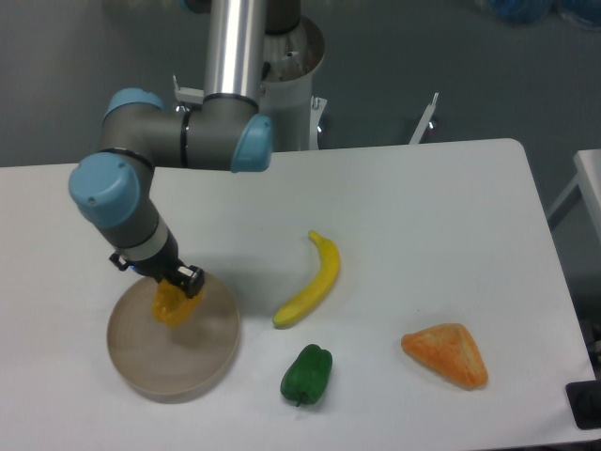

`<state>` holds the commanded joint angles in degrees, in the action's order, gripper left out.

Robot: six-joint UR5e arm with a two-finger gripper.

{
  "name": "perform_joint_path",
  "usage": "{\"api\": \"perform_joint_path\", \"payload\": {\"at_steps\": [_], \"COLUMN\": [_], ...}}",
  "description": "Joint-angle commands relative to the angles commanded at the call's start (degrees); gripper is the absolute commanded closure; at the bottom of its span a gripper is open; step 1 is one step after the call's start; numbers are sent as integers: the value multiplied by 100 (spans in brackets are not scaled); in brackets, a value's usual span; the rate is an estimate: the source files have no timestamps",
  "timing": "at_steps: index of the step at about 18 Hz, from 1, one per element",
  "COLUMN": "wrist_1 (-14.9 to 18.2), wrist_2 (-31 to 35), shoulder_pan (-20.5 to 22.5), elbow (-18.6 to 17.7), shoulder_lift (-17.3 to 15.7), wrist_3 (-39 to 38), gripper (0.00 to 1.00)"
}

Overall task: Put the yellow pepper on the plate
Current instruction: 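Lower the yellow pepper onto the plate and open the gripper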

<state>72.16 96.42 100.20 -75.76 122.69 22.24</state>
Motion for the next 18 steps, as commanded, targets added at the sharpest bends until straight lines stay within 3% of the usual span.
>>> {"api": "perform_joint_path", "payload": {"at_steps": [17, 18], "wrist_1": [-167, -167], "wrist_2": [9, 9], "shoulder_pan": [-26, -26], "elbow": [88, 88], "shoulder_lift": [273, 264], "wrist_3": [62, 70], "gripper": [39, 32]}}
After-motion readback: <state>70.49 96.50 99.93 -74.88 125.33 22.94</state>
